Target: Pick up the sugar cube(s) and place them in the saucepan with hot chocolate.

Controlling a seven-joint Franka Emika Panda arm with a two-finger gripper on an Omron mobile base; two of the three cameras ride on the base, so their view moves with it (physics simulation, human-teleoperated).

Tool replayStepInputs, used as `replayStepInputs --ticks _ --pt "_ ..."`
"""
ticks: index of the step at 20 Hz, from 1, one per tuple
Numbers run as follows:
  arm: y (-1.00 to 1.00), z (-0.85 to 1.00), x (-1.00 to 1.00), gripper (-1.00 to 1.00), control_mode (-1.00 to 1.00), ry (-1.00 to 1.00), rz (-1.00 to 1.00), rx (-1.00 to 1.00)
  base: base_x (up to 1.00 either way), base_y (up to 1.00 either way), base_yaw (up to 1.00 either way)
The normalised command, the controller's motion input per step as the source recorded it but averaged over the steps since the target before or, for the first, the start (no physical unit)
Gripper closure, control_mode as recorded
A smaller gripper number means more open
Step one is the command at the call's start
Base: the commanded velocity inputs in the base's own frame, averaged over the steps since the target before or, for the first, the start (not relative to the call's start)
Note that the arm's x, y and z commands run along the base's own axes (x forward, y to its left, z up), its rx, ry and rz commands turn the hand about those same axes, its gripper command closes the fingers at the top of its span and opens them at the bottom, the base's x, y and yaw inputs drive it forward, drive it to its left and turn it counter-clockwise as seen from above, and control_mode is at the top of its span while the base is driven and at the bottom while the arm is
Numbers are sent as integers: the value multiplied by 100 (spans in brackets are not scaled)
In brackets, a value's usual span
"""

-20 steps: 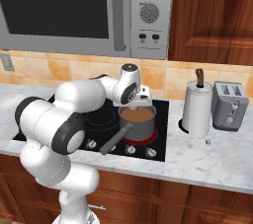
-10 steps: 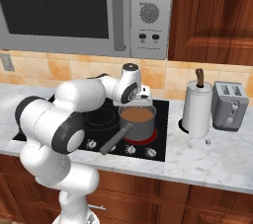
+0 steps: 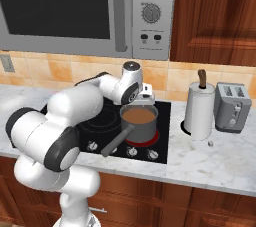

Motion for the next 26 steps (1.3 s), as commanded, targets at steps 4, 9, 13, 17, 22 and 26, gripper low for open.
replayStepInputs --ticks 4,9,13,17,22,26 --pt "-11 41 -28 -100 -100 -16 0 0 0 0 0" --pt "-14 38 -16 -100 -100 -17 0 0 0 0 0" --pt "-14 35 -15 -100 -100 -15 0 0 0 0 0" --pt "-15 34 -20 -100 -100 -15 0 0 0 0 0" --pt "-28 22 -22 -100 -100 -10 -1 0 0 0 0" --pt "-24 5 -35 -100 -100 -4 -4 0 0 0 0"
